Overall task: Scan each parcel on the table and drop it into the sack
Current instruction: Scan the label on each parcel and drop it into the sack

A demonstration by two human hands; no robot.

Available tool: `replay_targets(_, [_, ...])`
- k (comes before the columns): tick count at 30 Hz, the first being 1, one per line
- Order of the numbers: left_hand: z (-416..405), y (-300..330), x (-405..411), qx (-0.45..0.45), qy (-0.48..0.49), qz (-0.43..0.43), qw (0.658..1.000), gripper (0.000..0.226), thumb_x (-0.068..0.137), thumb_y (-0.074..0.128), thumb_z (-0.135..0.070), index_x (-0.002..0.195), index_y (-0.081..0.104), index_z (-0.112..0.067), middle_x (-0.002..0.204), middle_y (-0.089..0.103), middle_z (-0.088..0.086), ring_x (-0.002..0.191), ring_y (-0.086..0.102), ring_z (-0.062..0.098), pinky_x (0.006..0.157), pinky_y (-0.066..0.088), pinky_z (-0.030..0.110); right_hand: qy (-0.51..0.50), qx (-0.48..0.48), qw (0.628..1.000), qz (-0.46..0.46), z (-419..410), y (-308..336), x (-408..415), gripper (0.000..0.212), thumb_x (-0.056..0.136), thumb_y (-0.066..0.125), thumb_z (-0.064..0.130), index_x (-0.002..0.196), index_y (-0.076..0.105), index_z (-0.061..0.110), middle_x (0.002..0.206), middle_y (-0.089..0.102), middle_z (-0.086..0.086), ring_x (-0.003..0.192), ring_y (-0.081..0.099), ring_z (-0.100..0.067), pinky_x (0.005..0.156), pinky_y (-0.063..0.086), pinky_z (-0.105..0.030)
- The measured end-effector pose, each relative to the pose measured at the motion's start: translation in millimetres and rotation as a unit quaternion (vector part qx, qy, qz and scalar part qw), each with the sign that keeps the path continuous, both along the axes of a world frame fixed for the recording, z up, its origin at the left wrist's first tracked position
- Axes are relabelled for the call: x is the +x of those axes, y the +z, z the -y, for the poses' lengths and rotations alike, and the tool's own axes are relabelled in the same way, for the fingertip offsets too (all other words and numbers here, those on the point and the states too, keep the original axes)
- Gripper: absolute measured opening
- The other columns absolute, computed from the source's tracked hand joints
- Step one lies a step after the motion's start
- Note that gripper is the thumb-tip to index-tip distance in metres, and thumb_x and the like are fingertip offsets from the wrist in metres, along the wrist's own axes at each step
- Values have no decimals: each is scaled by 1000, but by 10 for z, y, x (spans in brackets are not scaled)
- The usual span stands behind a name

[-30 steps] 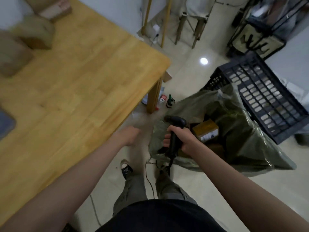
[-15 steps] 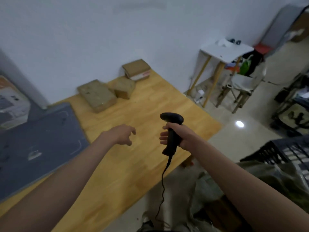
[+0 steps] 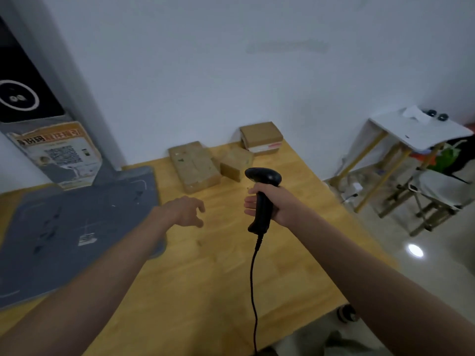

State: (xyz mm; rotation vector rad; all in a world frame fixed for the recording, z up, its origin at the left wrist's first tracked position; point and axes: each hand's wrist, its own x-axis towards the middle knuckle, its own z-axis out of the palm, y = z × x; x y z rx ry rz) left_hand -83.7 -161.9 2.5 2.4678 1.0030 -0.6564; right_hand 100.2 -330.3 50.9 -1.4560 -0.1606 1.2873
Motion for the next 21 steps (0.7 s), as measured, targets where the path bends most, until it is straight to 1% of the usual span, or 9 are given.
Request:
replay_targets(3, [-292, -10, 117, 4, 38, 2, 999, 54, 90, 67, -46, 137, 50, -27, 138, 52, 1, 120, 54, 23, 100, 48, 42, 26, 3, 1000, 8, -441, 25, 213, 26, 90, 66, 4, 113, 63, -8, 98, 65, -24, 83, 67, -32, 68, 65, -41])
replay_targets(6, [-595, -31, 253, 9, 80, 8, 997, 51, 90, 67, -45, 135, 53, -25, 136, 54, 2, 119, 54, 22, 98, 48, 39, 68, 5, 997, 28, -895, 31, 416, 8, 91, 63, 2, 97, 64, -2, 91, 61, -20, 80, 63, -29, 70, 63, -40])
replay_targets(8, [-771, -67, 332, 17, 107, 15, 994, 52, 90, 67, -46, 135, 53, -24, 135, 55, 3, 118, 54, 23, 96, 48, 37, 85, 0, 995, 43, -1191, -8, 541, 0, 91, 62, 1, 91, 62, 1, 88, 59, -19, 75, 60, -27, 66, 61, -37])
replay_targets(10, [-927, -131, 403, 14, 137, 20, 990, 56, 90, 67, -45, 137, 52, -21, 137, 53, 4, 120, 53, 24, 96, 48, 37, 90, -6, 995, 49, -1470, -93, 655, 3, 91, 61, 1, 89, 61, 3, 84, 57, -17, 70, 57, -27, 64, 56, -37])
replay_targets(12, [-1076, -201, 456, 5, 165, 25, 986, 57, 89, 67, -45, 137, 52, -20, 138, 51, 5, 119, 53, 24, 94, 48, 35, 97, -11, 994, 53, -1733, -219, 747, 4, 91, 61, 0, 89, 60, 3, 79, 56, -15, 67, 55, -27, 66, 52, -39])
replay_targets(16, [-1372, -373, 541, -14, 216, 48, 975, 55, 88, 69, -43, 135, 55, -17, 135, 54, 6, 118, 55, 24, 96, 49, 37, 123, -35, 988, 84, -2182, -506, 877, 3, 94, 64, 7, 94, 62, 4, 73, 57, -11, 66, 56, -25, 71, 53, -42])
replay_targets(18, [-1518, -481, 572, -26, 233, 59, 970, 52, 89, 68, -42, 132, 57, -14, 132, 57, 7, 116, 57, 24, 96, 50, 37, 146, -50, 985, 83, -2355, -678, 919, 7, 95, 63, 10, 90, 60, 6, 71, 56, -8, 63, 54, -23, 66, 51, -38])
replay_targets(19, [-1604, -550, 586, -32, 243, 66, 967, 53, 90, 68, -42, 132, 55, -13, 132, 57, 8, 116, 57, 24, 96, 49, 37, 152, -50, 984, 80, -2453, -777, 936, 8, 95, 64, 12, 90, 59, 7, 71, 54, -7, 63, 53, -22, 63, 49, -36])
replay_targets(21, [-1743, -696, 605, -46, 270, 85, 958, 59, 90, 67, -41, 138, 50, -11, 137, 54, 9, 119, 55, 25, 95, 48, 34, 169, -49, 979, 103, -2610, -999, 967, 10, 94, 66, 16, 96, 61, 7, 81, 55, -8, 72, 55, -22, 68, 47, -34])
